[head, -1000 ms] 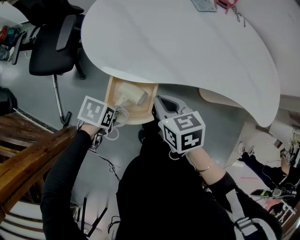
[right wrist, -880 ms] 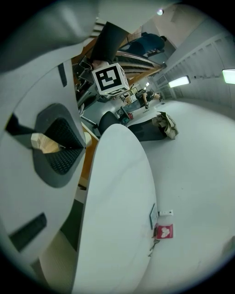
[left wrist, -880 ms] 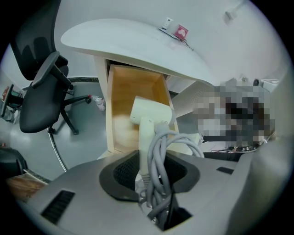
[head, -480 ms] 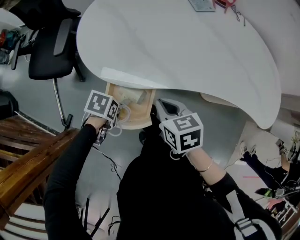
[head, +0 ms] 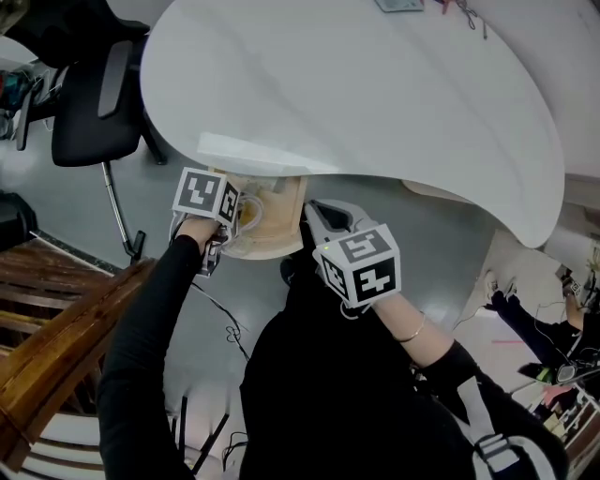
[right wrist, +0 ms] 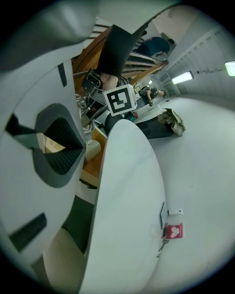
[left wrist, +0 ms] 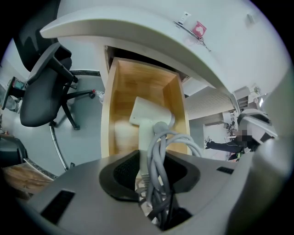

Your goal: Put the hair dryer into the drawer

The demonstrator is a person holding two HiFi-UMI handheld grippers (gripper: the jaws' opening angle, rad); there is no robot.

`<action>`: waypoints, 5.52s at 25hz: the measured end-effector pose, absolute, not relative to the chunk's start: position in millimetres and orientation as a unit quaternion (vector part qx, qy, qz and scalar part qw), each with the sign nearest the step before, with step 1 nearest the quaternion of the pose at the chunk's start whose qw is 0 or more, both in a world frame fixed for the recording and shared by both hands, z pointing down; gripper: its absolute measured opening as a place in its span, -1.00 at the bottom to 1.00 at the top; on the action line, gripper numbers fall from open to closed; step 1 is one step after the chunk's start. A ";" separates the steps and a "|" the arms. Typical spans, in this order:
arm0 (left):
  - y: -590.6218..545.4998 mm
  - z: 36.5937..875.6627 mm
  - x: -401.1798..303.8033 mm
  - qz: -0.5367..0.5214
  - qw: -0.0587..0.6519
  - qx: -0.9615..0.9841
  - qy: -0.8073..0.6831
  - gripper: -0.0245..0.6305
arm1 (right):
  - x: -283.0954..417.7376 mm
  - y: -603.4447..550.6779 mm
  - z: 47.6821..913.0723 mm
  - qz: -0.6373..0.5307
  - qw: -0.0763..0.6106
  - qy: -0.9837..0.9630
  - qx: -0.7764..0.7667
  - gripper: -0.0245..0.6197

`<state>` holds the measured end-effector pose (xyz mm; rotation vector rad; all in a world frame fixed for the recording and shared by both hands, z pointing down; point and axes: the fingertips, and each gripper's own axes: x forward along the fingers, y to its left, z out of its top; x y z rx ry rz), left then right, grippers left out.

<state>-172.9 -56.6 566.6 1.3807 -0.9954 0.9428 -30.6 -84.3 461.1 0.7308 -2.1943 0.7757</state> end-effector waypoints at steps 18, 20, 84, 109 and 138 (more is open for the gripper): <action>-73.1 575.4 -165.4 0.367 0.546 0.591 -0.467 -0.49 | -59.2 -84.3 516.4 0.329 0.392 -0.820 0.255 -0.92; -73.5 576.6 -164.8 0.367 0.545 0.590 -0.470 -0.49 | -65.4 -84.1 521.6 0.328 0.397 -0.820 0.249 -0.92; -80.1 587.4 -156.3 0.420 0.395 0.607 -0.547 -0.32 | -69.5 -83.5 539.7 0.333 0.420 -0.804 0.256 -0.92; -69.6 477.2 -180.1 0.179 0.351 0.650 -0.650 -0.89 | -73.8 -85.2 481.6 0.290 0.360 -0.846 0.267 -0.92; 3.4 317.4 -192.5 0.001 0.226 0.665 -0.712 -0.90 | -54.9 -65.0 310.8 0.178 0.179 -0.939 0.234 -0.92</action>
